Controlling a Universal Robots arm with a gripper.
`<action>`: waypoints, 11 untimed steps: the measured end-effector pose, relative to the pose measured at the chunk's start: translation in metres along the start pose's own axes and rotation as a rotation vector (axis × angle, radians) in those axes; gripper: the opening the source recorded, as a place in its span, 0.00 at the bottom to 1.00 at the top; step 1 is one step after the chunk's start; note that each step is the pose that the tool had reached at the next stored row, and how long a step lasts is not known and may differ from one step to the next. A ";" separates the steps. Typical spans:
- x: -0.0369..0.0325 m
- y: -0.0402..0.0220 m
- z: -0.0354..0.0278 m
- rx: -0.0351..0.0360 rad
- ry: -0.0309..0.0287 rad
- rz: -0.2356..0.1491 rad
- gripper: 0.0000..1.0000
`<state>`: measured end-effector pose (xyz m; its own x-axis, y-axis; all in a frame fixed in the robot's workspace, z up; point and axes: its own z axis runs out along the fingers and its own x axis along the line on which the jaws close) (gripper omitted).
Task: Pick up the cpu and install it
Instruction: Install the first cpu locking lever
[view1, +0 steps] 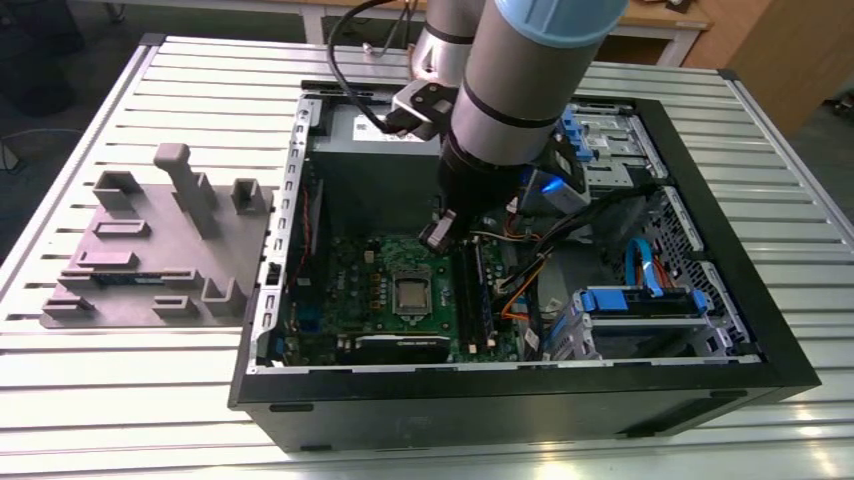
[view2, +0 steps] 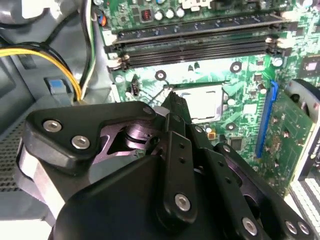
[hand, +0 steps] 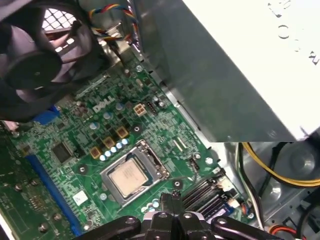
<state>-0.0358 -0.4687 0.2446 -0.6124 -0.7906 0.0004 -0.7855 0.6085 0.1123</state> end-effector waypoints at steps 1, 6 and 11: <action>-0.0022 0.0007 0.0000 0.0000 0.0001 0.000 0.10; -0.0103 0.0005 0.0001 0.0000 0.0002 -0.001 0.10; -0.0162 -0.0025 -0.0003 0.0000 0.0002 -0.001 0.10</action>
<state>-0.0239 -0.4575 0.2446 -0.6116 -0.7912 0.0005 -0.7861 0.6078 0.1123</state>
